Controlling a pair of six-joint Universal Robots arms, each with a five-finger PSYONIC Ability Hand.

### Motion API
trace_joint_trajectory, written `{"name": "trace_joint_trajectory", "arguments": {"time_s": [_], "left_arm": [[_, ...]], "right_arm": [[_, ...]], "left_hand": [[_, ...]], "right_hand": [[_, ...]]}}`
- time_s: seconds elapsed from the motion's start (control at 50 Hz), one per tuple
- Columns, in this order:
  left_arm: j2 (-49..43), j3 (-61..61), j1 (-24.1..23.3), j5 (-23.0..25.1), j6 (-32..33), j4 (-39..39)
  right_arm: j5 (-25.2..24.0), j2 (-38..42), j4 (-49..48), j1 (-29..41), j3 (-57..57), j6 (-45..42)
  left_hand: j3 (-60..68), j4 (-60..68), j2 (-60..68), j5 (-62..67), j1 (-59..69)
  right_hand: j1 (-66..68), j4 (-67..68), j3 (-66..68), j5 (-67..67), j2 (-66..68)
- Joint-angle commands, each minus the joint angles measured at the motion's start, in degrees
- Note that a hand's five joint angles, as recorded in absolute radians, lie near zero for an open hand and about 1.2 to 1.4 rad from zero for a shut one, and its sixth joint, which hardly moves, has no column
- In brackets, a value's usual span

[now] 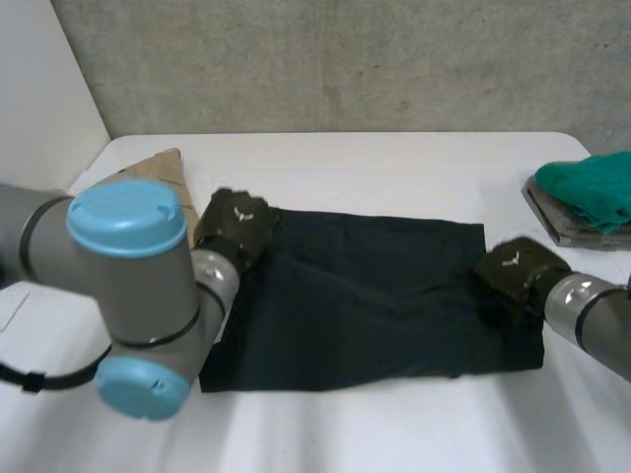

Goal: Fold the laundry.

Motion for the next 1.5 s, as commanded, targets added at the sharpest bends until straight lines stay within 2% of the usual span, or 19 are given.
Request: {"name": "trace_joint_trajectory", "arguments": {"time_s": [0.02, 0.2, 0.32, 0.36, 0.38, 0.4, 0.42, 0.44, 0.48, 0.62, 0.74, 0.86, 1.0, 1.08, 1.12, 1.22, 1.3, 1.36, 1.5], "left_arm": [[-7.8, 10.8, 0.9, -0.1, 1.3, 8.1], [-21.9, 25.7, 4.8, 0.1, 14.3, 21.5], [-30.7, 33.6, 5.6, 2.5, 14.5, 22.9], [-33.3, 35.6, 6.0, 3.9, 14.5, 23.1], [-33.7, 35.9, 6.1, 4.2, 14.4, 23.4], [-34.0, 36.0, 6.1, 4.6, 14.1, 23.8], [-34.1, 35.5, 6.1, 5.6, 13.5, 25.4], [-33.9, 34.9, 6.0, 6.1, 13.3, 26.4], [-33.4, 33.3, 6.0, 6.4, 12.9, 27.9], [-23.1, 20.1, 5.4, 6.3, 12.4, 33.4], [-14.5, 6.1, 5.5, 5.9, 9.6, 33.0], [-7.8, -4.2, 5.3, 6.1, 3.2, 32.9], [-5.4, -10.1, 4.5, 6.1, -0.2, 32.9], [-5.4, -10.8, 4.0, 6.1, -0.2, 32.9], [-5.5, -10.9, 3.9, 6.1, -0.1, 32.8], [-5.1, -11.4, 4.1, 6.0, 0.0, 32.6], [-3.4, -11.9, 4.3, 6.0, -0.1, 32.5], [-2.1, -12.8, 4.4, 6.1, -0.2, 32.5], [1.1, -15.5, 4.6, 6.1, -0.4, 32.5]], "right_arm": [[0.1, 3.9, -12.3, 0.9, -6.4, 0.7], [0.7, 20.4, -26.4, 4.0, -21.7, 0.3], [-0.4, 31.7, -29.1, 4.0, -30.8, -0.2], [0.0, 33.9, -30.0, 4.0, -32.6, -0.5], [0.5, 34.9, -30.6, 4.0, -33.7, -0.7], [0.9, 36.2, -31.4, 4.0, -34.8, -0.9], [1.2, 36.4, -31.6, 4.0, -35.1, -1.1], [1.7, 36.5, -31.7, 4.0, -35.3, -1.2], [3.5, 35.4, -31.4, 4.2, -34.9, -1.0], [7.5, 23.2, -30.1, 5.1, -25.4, 2.6], [6.8, 12.2, -18.4, 3.7, -16.4, 13.1], [2.7, 11.0, -3.8, 0.9, -13.2, 18.7], [1.5, 16.1, -7.2, 0.5, -11.7, 18.7], [1.8, 19.0, -9.8, 0.4, -12.4, 18.2], [1.9, 19.9, -10.9, 0.2, -12.8, 18.0], [2.6, 17.0, -12.6, -2.4, -10.7, 17.7], [2.3, 8.6, -13.7, -3.3, -6.5, 16.0], [2.2, 3.3, -13.3, -5.1, -4.4, 12.0], [3.2, 2.0, -13.1, -6.6, -4.5, -4.5]], "left_hand": [[11.9, 11.3, 11.5, 13.2, 15.6], [11.9, 11.3, 11.5, 13.2, 15.6], [11.9, 11.3, 11.5, 13.2, 15.6], [11.9, 11.3, 11.5, 13.2, 15.6], [9.7, 9.2, 9.3, 11.0, 13.4], [-16.1, -16.7, -16.5, -14.8, -12.4], [-58.1, -58.7, -58.5, -56.8, -54.4], [-47.8, -48.4, -48.2, -46.5, -44.1], [-58.0, -58.6, -58.4, -56.7, -54.3], [-58.1, -58.7, -58.5, -56.8, -54.4], [-58.1, -58.7, -58.5, -56.8, -54.4], [-58.1, -58.7, -58.5, -56.8, -54.4], [-58.1, -58.7, -58.5, -56.8, -54.4], [-58.1, -58.7, -58.5, -56.8, -54.4], [-58.1, -58.7, -58.5, -56.8, -54.4], [-58.1, -58.7, -58.5, -56.8, -54.4], [-58.1, -58.7, -58.5, -56.8, -54.4], [-58.1, -58.7, -58.5, -56.8, -54.4], [-58.1, -58.7, -58.5, -56.8, -54.4]], "right_hand": [[23.0, 12.0, 12.3, 12.4, 12.9], [23.0, 12.0, 12.3, 12.4, 12.9], [21.9, 10.9, 11.2, 11.3, 11.8], [-8.2, -19.2, -18.9, -18.9, -18.4], [-31.7, -42.7, -42.4, -42.3, -41.9], [-47.0, -58.0, -57.7, -57.6, -57.1], [-47.0, -58.0, -57.7, -57.6, -57.1], [-47.0, -58.0, -57.7, -57.6, -57.1], [-47.0, -58.0, -57.7, -57.6, -57.1], [-47.0, -58.0, -57.7, -57.6, -57.1], [-47.0, -58.0, -57.7, -57.6, -57.1], [-43.2, -54.2, -53.9, -53.9, -53.4], [-38.5, -49.5, -49.2, -49.2, -48.7], [-15.3, -26.4, -26.0, -26.0, -25.5], [21.8, 10.7, 11.1, 11.1, 11.6], [23.0, 12.0, 12.3, 12.4, 12.9], [23.0, 12.0, 12.3, 12.4, 12.9], [23.0, 12.0, 12.3, 12.4, 12.9], [23.0, 12.0, 12.3, 12.4, 12.9]]}}
